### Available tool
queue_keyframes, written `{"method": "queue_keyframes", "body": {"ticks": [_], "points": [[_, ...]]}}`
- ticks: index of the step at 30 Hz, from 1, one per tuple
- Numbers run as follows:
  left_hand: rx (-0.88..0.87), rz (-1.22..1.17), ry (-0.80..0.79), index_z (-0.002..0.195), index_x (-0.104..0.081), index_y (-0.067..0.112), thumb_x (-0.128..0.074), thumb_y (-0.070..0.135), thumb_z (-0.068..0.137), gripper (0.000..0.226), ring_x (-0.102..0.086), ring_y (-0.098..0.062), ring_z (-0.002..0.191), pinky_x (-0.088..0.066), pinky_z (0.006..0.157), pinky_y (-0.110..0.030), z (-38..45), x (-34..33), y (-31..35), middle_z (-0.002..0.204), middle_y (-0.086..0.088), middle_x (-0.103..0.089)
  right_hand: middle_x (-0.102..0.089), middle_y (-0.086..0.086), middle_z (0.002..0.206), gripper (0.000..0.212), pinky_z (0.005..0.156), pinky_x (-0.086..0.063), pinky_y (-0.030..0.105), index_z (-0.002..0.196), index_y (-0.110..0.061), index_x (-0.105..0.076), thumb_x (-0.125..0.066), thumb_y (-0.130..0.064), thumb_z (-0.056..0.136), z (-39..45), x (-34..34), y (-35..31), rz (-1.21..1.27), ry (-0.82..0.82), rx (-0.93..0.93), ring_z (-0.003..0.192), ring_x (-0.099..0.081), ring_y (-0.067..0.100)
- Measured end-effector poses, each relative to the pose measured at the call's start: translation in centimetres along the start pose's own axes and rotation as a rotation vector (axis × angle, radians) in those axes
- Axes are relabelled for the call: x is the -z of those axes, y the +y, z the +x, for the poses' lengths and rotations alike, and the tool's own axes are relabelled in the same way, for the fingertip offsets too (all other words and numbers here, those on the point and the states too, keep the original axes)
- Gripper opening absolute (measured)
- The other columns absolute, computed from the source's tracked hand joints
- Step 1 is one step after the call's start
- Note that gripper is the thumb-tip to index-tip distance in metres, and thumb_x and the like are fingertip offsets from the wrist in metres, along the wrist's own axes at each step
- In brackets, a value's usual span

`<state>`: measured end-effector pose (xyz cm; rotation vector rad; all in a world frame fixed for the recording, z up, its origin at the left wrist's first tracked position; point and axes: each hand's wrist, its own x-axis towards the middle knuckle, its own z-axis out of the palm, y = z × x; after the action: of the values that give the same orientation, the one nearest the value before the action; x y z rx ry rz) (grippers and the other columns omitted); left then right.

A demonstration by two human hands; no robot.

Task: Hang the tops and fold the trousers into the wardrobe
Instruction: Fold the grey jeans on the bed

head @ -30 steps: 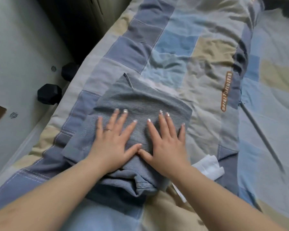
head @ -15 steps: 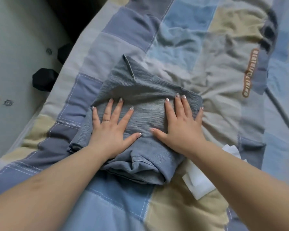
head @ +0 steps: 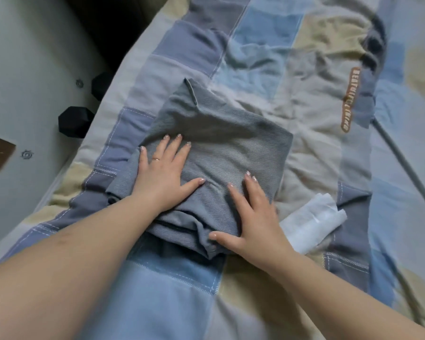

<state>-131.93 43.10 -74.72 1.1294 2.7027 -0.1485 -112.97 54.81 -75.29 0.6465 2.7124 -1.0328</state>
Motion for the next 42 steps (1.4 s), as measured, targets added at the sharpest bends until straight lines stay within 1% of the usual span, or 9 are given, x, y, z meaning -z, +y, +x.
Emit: {"method": "queue_keyframes", "body": {"ticks": [2, 5, 10, 17, 20, 23, 27, 33, 42], "points": [[0.048, -0.159, 0.197, 0.15, -0.023, 0.019, -0.05, 0.063, 0.083, 0.084, -0.019, -0.026, 0.143, -0.02, 0.115, -0.048, 0.1, 1.4, -0.9, 0.156, -0.006, -0.023, -0.007, -0.005, 0.156, 0.095, 0.113, -0.005, 0.013, 0.149, -0.026, -0.022, -0.065, -0.063, 0.073, -1.1, 1.0, 0.3, 0.323, 0.234, -0.085, 0.144, -0.006, 0.006], [0.268, -0.31, 0.325, 0.146, -0.03, 0.016, -0.061, 0.058, 0.08, 0.084, -0.031, -0.032, 0.134, -0.028, 0.109, -0.045, 0.8, 2.3, -2.5, 0.144, -0.013, -0.036, -0.042, -0.001, 0.135, 0.077, 0.109, -0.034, 0.024, 0.14, -0.021, -0.04, -0.076, -0.04, 0.074, -0.7, 0.7, 1.0, 0.682, 0.404, -0.372, 0.12, -0.047, 0.009], [0.549, -0.548, 0.029, 0.137, -0.04, 0.015, -0.062, 0.069, 0.073, 0.088, -0.04, -0.035, 0.129, -0.035, 0.106, -0.043, 2.3, 2.4, -3.8, 0.14, -0.016, -0.041, -0.07, 0.0, 0.105, 0.048, 0.087, -0.055, 0.037, 0.112, -0.017, -0.058, -0.078, -0.038, 0.074, 2.1, -0.1, 2.4, 1.246, 0.225, -0.673, 0.094, -0.068, 0.017], [0.576, -0.919, -0.164, 0.107, -0.069, 0.021, -0.077, 0.075, 0.041, 0.086, -0.066, -0.025, 0.095, -0.049, 0.096, -0.038, 1.5, 3.0, -5.2, 0.106, 0.0, -0.07, -0.073, -0.002, 0.098, 0.032, 0.084, -0.054, 0.034, 0.096, -0.021, -0.066, -0.078, -0.039, 0.073, 2.7, -0.2, 3.4, 1.253, 0.111, -0.678, 0.09, -0.069, 0.018], [0.603, -0.978, -0.291, 0.108, -0.067, 0.021, -0.081, 0.064, 0.052, 0.072, -0.065, -0.024, 0.097, -0.048, 0.097, -0.037, 0.3, 3.6, -4.3, 0.106, 0.0, -0.069, -0.073, 0.001, 0.101, 0.043, 0.091, -0.052, 0.039, 0.101, -0.02, -0.067, -0.083, -0.038, 0.066, 3.0, 0.4, 3.6, 1.285, 0.08, -0.683, 0.094, -0.068, 0.022], [0.618, -0.977, -0.183, 0.105, -0.066, 0.024, -0.08, 0.054, 0.063, 0.054, -0.062, -0.021, 0.096, -0.046, 0.092, -0.032, -2.3, 3.2, -2.9, 0.103, 0.003, -0.066, -0.073, 0.004, 0.101, 0.035, 0.093, -0.052, 0.04, 0.102, -0.016, -0.067, -0.079, -0.031, 0.073, 2.3, 0.8, 4.0, 1.294, 0.032, -0.681, 0.096, -0.067, 0.023], [0.597, -0.96, -0.024, 0.107, -0.066, 0.024, -0.079, 0.048, 0.069, 0.046, -0.06, -0.015, 0.09, -0.042, 0.085, -0.028, -6.4, 4.3, -0.3, 0.101, 0.007, -0.065, -0.072, 0.002, 0.095, 0.027, 0.076, -0.051, 0.031, 0.099, -0.014, -0.066, -0.075, -0.031, 0.078, -0.8, 2.8, 4.5, 1.197, -0.005, -0.634, 0.09, -0.066, 0.02], [0.636, -1.149, 0.056, 0.102, -0.067, 0.023, -0.079, 0.043, 0.072, 0.038, -0.065, -0.013, 0.093, -0.049, 0.084, -0.029, -13.4, 8.1, 6.9, 0.102, 0.007, -0.069, -0.073, 0.002, 0.096, 0.016, 0.083, -0.053, 0.031, 0.092, -0.016, -0.066, -0.072, -0.024, 0.081, -7.9, 11.5, 5.8, 1.068, -0.007, -0.482, 0.085, -0.068, 0.016], [0.73, -1.396, -0.011, 0.104, -0.067, 0.015, -0.08, 0.035, 0.073, 0.039, -0.067, -0.014, 0.092, -0.05, 0.075, -0.027, -29.6, 16.6, 21.5, 0.099, 0.004, -0.072, -0.074, 0.002, 0.102, 0.021, 0.092, -0.051, 0.035, 0.094, -0.016, -0.069, -0.073, -0.031, 0.079, -26.9, 24.7, 6.6, 0.866, -0.055, -0.445, 0.094, -0.068, 0.015]]}}
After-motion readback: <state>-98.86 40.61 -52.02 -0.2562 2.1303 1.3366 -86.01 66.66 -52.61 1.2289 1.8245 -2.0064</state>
